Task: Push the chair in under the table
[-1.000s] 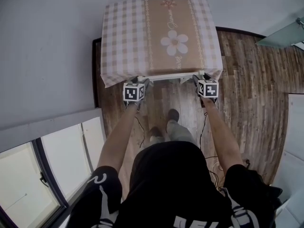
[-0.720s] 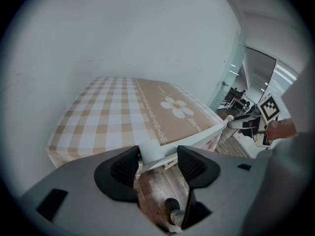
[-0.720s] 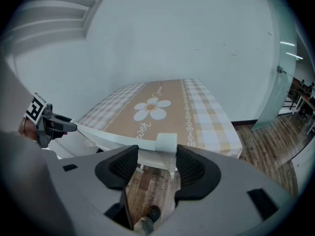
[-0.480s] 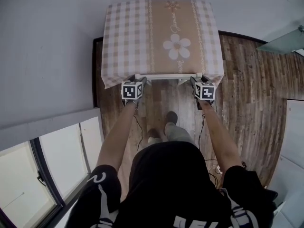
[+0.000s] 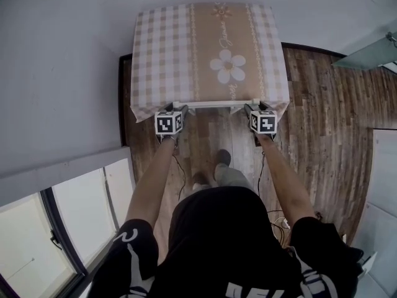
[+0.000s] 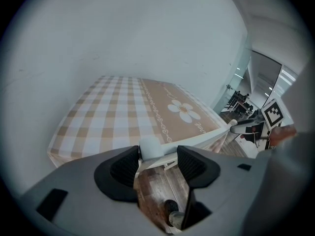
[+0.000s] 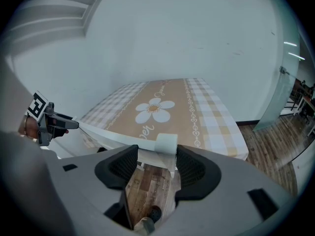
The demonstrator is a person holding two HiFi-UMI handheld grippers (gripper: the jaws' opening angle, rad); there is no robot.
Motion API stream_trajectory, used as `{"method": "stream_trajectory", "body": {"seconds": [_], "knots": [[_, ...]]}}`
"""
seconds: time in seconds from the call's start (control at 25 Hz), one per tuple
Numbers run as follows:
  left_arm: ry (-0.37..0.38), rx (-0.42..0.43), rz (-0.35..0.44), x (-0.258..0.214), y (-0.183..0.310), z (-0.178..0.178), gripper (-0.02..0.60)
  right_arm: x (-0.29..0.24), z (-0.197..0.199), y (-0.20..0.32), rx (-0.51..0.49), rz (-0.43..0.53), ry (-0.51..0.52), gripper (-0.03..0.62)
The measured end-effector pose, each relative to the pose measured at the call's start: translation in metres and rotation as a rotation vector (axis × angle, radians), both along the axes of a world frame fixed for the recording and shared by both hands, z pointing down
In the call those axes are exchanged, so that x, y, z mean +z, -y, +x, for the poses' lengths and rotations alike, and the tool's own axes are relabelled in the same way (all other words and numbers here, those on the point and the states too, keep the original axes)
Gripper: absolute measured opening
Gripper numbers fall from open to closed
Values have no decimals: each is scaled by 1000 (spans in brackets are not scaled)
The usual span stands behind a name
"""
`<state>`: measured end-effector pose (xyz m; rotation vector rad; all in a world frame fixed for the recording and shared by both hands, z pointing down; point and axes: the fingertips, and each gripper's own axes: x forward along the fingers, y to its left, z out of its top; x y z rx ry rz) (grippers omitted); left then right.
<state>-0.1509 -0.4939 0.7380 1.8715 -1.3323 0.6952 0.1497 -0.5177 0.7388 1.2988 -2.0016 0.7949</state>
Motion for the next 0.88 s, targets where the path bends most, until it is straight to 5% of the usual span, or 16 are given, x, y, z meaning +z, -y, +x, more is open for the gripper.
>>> {"method": "stream_trajectory", "body": {"seconds": [0.48,0.56,0.88], "knots": [[-22,-66,-49,-5,-7,-2,248,-6,3,-3,5,-14,-2,244],[-8,-65,-41,-10,-11,-4,175,-9,8,-4,-5,-14,-47,275],[-11,-65,4,-31,-26,-14,174,-25,10,-12,-49,32,-72,275]]}}
